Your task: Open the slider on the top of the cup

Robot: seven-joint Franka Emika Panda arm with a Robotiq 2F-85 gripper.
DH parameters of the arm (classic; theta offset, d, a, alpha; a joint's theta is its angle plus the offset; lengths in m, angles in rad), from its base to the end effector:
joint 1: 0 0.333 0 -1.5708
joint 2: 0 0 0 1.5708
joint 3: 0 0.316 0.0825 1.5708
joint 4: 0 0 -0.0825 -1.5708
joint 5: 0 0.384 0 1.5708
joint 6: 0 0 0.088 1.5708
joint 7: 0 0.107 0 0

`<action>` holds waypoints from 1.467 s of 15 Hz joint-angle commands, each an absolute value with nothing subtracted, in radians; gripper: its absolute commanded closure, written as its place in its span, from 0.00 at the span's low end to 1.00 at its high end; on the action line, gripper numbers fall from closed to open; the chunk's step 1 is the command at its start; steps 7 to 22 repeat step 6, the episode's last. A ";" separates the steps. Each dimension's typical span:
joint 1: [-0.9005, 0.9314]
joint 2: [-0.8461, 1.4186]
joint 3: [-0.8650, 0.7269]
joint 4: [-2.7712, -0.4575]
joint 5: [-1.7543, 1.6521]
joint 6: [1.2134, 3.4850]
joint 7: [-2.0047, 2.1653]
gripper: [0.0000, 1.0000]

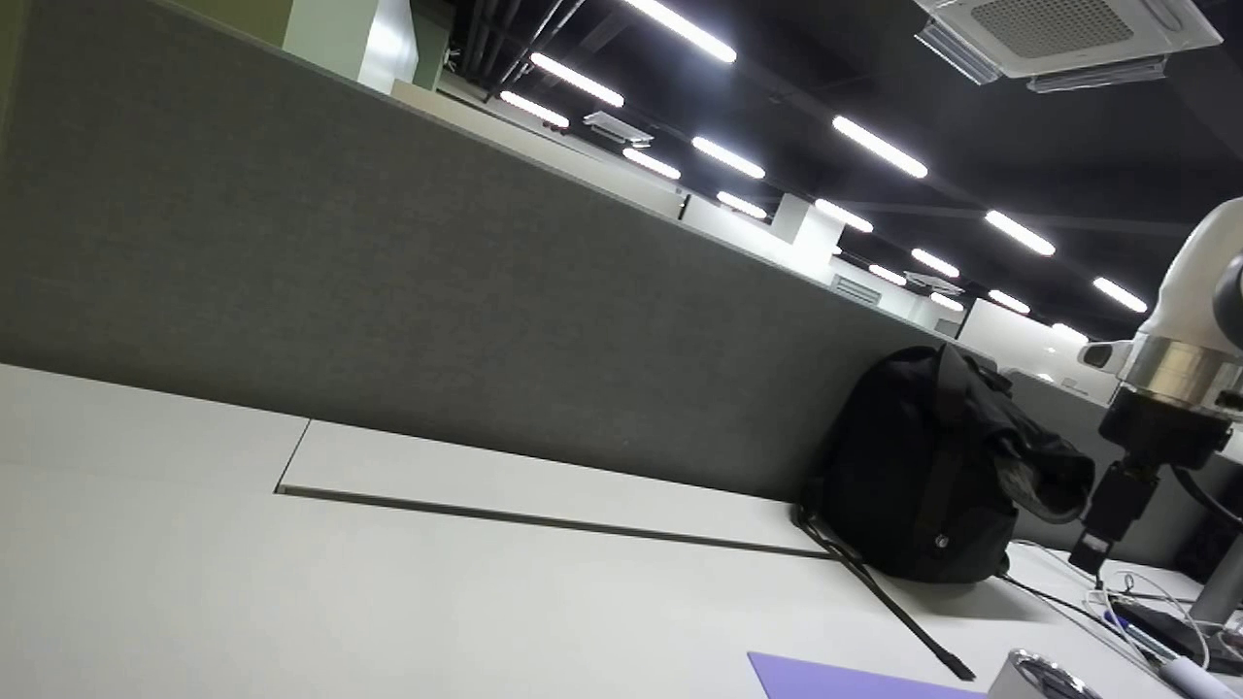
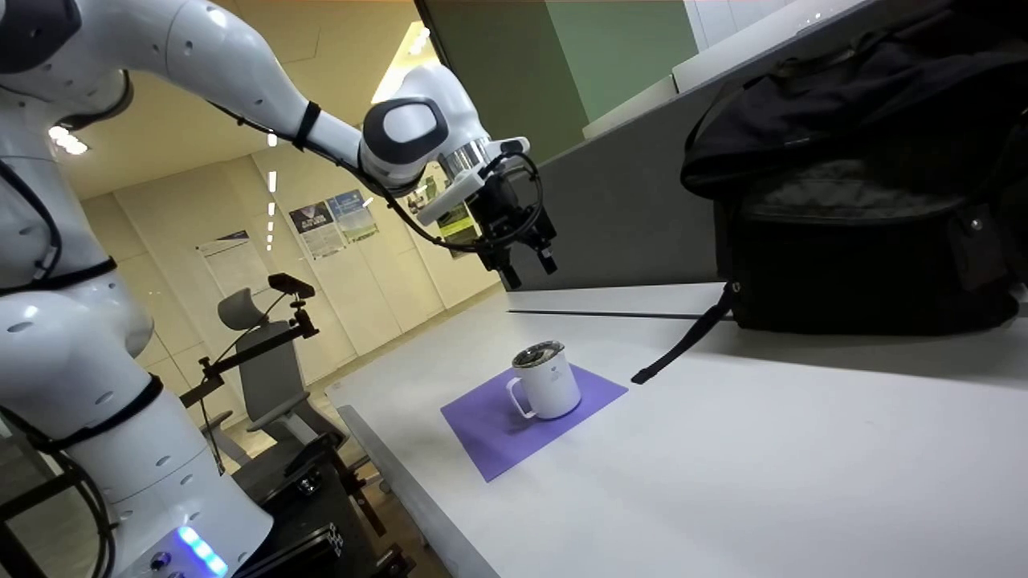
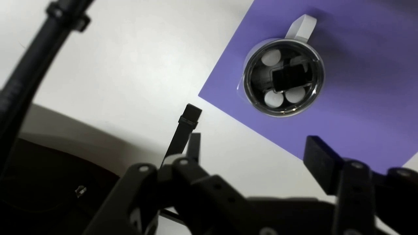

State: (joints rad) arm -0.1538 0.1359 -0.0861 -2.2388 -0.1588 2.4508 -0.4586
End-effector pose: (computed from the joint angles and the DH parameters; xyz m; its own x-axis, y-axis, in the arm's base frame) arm 0.5307 -0.1296 0.3159 0.9430 0.3327 0.0076 0.3284 -0.9342 0.1390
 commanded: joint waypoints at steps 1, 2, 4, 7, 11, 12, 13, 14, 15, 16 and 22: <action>-0.154 0.121 -0.093 -2.228 -0.163 2.423 -0.476 0.00; -0.152 0.119 -0.096 -2.229 -0.182 2.414 -0.475 0.00; -0.151 0.134 -0.092 -2.238 -0.166 2.442 -0.471 0.00; -0.151 0.133 -0.092 -2.238 -0.169 2.439 -0.472 0.00; -0.151 0.133 -0.092 -2.238 -0.169 2.439 -0.472 0.00; -0.151 0.133 -0.092 -2.238 -0.169 2.439 -0.472 0.00; -0.151 0.133 -0.092 -2.238 -0.169 2.439 -0.472 0.00; -0.151 0.133 -0.092 -2.238 -0.169 2.439 -0.472 0.00; -0.151 0.133 -0.092 -2.238 -0.169 2.439 -0.472 0.00; -0.151 0.133 -0.092 -2.238 -0.169 2.439 -0.472 0.00; -0.151 0.133 -0.092 -2.238 -0.169 2.439 -0.472 0.00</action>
